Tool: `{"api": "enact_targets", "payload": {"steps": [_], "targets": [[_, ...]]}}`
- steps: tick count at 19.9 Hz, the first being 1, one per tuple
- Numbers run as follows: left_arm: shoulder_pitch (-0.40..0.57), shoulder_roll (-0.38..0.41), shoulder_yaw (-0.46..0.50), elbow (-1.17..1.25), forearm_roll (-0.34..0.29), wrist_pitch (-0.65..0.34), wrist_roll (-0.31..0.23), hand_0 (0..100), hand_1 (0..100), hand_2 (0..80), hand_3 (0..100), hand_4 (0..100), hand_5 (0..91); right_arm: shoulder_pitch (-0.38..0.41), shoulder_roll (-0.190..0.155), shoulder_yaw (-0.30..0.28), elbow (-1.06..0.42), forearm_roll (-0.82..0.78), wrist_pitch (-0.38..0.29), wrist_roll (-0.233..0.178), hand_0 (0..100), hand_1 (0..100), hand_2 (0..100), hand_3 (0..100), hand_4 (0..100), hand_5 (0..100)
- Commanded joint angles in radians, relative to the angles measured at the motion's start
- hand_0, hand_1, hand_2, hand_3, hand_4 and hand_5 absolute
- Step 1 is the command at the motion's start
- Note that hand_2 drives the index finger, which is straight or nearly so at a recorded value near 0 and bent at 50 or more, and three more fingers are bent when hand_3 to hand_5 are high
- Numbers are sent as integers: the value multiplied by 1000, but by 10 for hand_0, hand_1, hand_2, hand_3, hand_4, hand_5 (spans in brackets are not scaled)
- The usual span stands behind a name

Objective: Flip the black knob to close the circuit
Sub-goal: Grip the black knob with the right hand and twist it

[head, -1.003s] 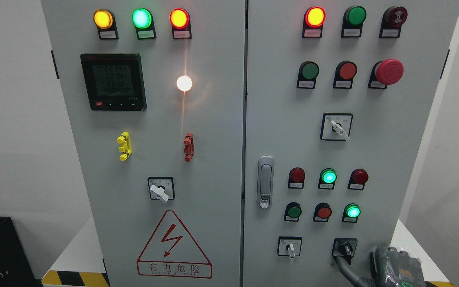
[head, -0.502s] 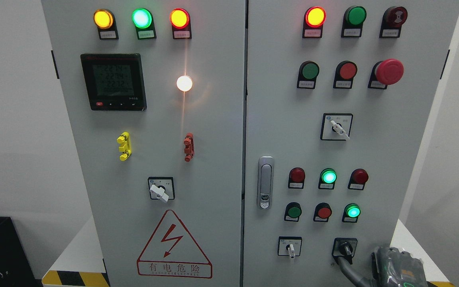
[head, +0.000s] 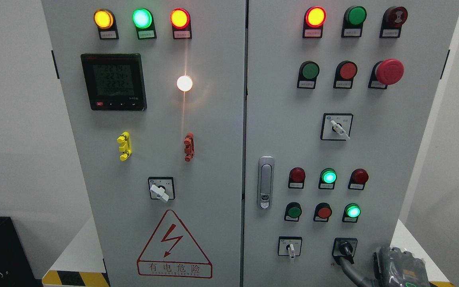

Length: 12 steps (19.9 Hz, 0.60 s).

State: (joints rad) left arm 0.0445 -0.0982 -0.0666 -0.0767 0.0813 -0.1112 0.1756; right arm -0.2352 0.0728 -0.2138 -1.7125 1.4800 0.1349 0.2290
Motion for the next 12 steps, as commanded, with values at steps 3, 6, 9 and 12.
{"api": "enact_targets", "payload": {"steps": [3,6,9,12], "targets": [[0,0,1,0,0,-1,-1,120,556,0,0,0,0,-1,-5,-4,1,6,3,-5,0,0,979,1000,1000,1000],[0,0,1,0,0,-1,1,120,556,0,0,0,0,-1,-5,-4,1,6,3,-5,0,0,975,1000,1000,1000],[0,0,-1,0,0,-1,-1,120,556,0,0,0,0,-1,-5,-4,-1,8,5,-5,0,0,976,1000,1000,1000],[0,0,1,0,0,-1,1,120,556,0,0,0,0,-1,-5,-4,-1,8,5,-5,0,0,977,1000,1000,1000]]}}
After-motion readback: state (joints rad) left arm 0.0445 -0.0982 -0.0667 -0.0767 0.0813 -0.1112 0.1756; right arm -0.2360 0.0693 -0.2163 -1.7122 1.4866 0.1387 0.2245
